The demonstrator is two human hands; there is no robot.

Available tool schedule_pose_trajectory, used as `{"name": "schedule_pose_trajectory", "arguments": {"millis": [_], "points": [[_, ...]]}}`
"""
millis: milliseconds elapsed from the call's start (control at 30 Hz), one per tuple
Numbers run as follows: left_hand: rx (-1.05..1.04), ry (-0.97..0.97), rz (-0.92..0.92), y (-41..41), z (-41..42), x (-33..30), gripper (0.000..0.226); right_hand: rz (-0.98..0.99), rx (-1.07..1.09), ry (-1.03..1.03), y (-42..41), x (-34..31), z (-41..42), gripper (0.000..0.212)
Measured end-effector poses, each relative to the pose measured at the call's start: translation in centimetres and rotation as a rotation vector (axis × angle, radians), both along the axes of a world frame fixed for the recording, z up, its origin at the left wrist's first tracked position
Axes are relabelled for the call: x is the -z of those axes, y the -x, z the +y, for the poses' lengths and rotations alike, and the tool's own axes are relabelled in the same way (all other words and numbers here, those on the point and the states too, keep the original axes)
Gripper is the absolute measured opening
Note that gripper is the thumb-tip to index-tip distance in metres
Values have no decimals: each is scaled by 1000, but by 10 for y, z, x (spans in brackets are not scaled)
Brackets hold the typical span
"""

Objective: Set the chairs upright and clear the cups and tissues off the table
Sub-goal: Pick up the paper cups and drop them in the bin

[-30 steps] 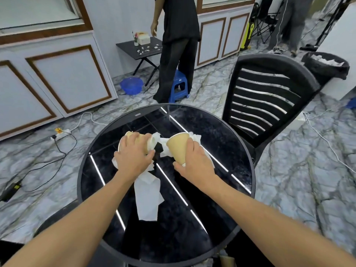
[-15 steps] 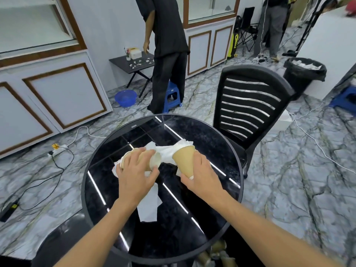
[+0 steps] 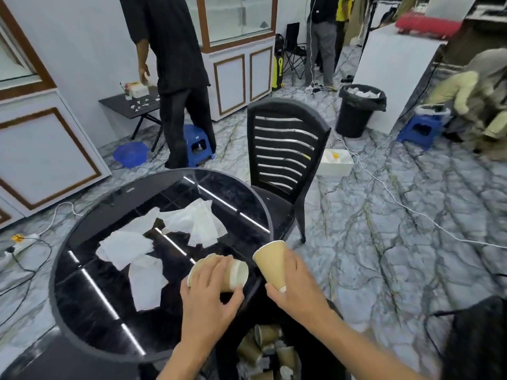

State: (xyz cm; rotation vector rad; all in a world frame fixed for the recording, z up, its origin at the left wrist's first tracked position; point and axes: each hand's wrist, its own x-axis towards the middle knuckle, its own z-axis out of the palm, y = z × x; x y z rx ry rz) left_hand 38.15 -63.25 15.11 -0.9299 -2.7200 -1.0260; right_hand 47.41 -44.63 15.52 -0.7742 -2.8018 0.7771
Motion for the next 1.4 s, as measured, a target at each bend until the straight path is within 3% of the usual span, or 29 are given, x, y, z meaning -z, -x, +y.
{"name": "schedule_pose_trajectory", "arguments": {"millis": [500, 1000, 1400], "points": [[261, 8, 66, -116, 51, 75, 46, -165, 87, 8, -114, 81, 31, 95], [263, 257, -102, -100, 41, 178, 54, -303, -18, 3, -105, 167, 20, 87], [225, 353, -232, -109, 28, 188, 66, -333, -44, 11, -111, 179, 15, 80]]}}
